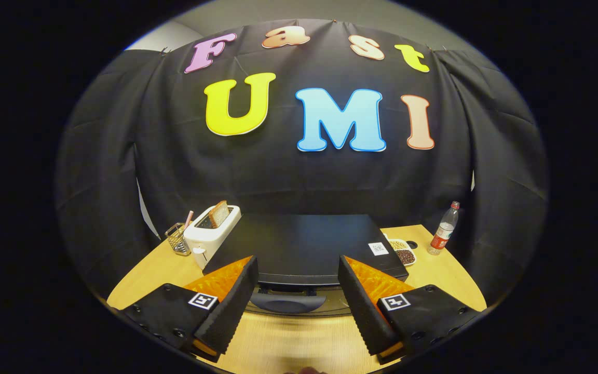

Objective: Open the toaster oven, put the food inside, and close the toaster oven door.

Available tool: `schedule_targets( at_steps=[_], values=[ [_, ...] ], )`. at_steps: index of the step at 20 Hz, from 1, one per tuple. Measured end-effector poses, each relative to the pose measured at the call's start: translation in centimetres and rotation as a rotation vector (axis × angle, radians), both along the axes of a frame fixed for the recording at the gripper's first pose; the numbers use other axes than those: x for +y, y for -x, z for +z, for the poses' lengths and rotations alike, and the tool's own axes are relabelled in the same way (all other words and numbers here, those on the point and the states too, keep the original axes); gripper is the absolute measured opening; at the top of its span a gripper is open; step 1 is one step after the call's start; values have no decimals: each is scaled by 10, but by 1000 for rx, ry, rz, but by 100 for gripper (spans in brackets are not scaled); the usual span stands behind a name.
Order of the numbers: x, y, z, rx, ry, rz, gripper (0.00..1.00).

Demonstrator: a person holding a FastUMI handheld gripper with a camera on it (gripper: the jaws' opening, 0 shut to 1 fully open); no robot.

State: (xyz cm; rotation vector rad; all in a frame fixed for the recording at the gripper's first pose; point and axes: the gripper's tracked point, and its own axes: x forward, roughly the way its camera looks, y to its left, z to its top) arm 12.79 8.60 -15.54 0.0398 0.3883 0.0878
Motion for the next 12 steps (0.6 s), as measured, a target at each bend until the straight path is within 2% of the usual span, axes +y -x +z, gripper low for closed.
schedule_targets(
  at_steps=[12],
  values=[
    [22,-19,-64,110,43,28,98]
  ],
)
